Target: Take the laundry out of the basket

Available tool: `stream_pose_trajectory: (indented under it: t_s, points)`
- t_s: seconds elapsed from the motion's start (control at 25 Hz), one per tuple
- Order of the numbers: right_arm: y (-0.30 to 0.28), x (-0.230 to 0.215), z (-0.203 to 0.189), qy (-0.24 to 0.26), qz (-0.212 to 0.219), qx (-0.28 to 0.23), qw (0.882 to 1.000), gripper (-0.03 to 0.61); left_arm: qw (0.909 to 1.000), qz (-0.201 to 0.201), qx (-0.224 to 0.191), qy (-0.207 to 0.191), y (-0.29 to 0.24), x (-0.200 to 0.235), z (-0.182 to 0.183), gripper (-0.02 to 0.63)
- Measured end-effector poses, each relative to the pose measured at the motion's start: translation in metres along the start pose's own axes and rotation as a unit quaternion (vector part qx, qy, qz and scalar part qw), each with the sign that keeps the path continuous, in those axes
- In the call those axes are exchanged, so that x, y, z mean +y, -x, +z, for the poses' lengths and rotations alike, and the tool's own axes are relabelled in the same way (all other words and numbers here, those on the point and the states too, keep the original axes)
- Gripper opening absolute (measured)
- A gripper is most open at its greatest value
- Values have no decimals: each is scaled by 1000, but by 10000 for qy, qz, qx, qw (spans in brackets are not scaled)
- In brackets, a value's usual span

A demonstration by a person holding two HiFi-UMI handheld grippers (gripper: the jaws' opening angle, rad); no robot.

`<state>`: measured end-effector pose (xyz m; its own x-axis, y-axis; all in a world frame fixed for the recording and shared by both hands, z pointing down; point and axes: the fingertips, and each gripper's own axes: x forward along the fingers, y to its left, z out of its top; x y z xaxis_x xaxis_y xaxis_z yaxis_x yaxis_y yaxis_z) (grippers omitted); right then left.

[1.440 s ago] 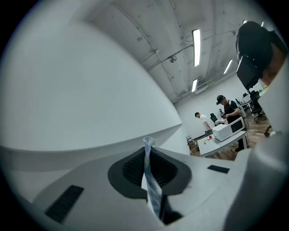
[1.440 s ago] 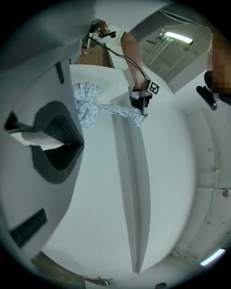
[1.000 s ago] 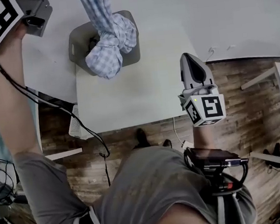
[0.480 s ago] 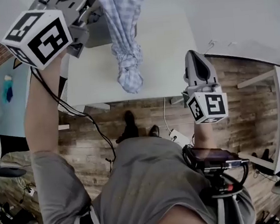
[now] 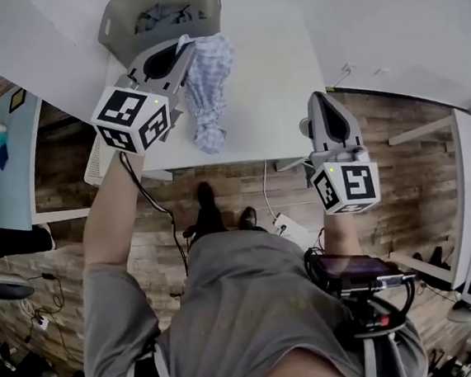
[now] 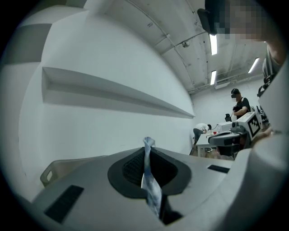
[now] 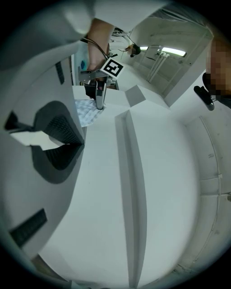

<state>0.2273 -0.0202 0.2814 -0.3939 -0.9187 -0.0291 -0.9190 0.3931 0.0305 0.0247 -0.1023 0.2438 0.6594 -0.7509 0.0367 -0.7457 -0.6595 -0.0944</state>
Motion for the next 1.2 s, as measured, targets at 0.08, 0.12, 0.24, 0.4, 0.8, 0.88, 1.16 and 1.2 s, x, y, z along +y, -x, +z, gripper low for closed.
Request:
stream_pose_trajectory:
  t_s: [0.08, 0.12, 0.24, 0.4, 0.8, 0.88, 1.16, 1.2]
  points:
    - [-1, -1, -4, 45, -5, 97, 9999, 8, 9999, 86, -4, 94, -4, 2, -24, 15]
    - [-2, -1, -6, 68, -6, 149, 9999, 8, 9999, 130, 2, 113, -6, 4, -34, 15]
    - [-7, -2, -14, 131, -12, 311, 9994, 8, 9996, 275, 88, 56, -14, 8, -66, 17]
    - [-10, -6, -20, 221, -45, 475, 9986, 8, 9983, 395, 315, 277, -22, 13, -111, 17]
    - [-35, -1, -36, 246, 1, 753, 9969, 8, 9911, 729, 950, 580, -18, 35, -191, 80]
    - [-44, 4, -39, 229, 62, 783, 9966, 8, 9902, 752, 1054, 525, -10, 37, -197, 86]
    - [-81, 38, -49, 139, 429, 799, 9958, 8, 9872, 671, 1278, 671, 26, 35, -217, 173]
    - [-86, 44, -50, 120, 497, 795, 9955, 8, 9863, 656, 1318, 748, 33, 34, -222, 188]
